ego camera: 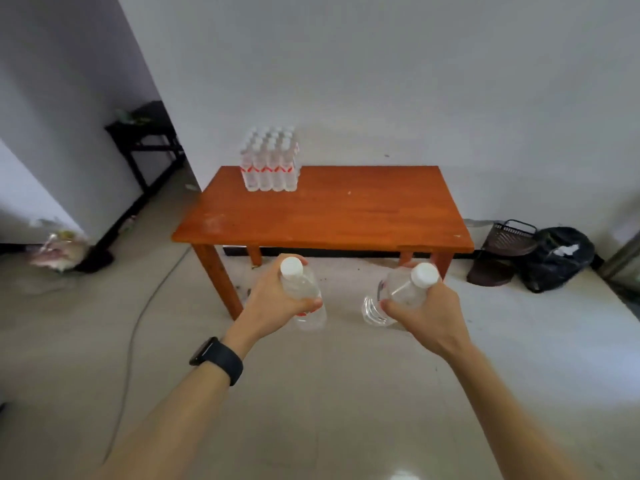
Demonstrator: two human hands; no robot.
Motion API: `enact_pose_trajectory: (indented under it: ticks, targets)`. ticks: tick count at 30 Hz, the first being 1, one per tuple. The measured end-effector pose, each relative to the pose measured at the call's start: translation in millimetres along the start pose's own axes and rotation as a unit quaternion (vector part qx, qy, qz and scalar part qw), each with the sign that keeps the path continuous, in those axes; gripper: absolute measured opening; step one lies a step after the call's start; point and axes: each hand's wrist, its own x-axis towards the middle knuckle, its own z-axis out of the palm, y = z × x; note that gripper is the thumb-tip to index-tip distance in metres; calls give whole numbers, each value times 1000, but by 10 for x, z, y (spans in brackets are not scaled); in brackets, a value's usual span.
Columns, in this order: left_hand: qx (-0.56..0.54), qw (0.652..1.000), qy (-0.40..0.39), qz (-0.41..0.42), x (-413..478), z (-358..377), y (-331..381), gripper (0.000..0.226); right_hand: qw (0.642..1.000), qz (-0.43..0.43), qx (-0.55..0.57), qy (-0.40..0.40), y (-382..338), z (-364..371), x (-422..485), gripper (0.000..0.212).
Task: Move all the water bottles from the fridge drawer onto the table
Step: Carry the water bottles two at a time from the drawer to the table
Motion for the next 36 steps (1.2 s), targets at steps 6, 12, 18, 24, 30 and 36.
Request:
enact_pose_trajectory:
  ticks: [6, 12, 18, 24, 30, 36]
  targets:
    - [9, 997, 53, -46, 450, -526, -684, 65, 998, 0, -20, -56, -301, 756, 576, 38]
    - [24, 994, 73, -76, 1290, -919, -1298, 64, 994, -9, -25, -105, -441, 1466, 1393, 55]
    - [35, 992, 60, -105, 2170, -1237, -1687, 64, 988, 9, -34, -148, -567, 2076, 2363, 45]
    - [55, 985, 51, -155, 2874, -1571, -2160, 74, 982, 24, -26, -185, -739, 2670, 3135, 50]
    - [72, 983, 8, -170, 3686, -1837, -2665, 77, 974, 33, -60, -216, -800, 3341, 3869, 50]
    - [75, 980, -62, -172, 4549, -2144, -3079, 74, 973, 63, -80, -206, -997, 3973, 4519, 46]
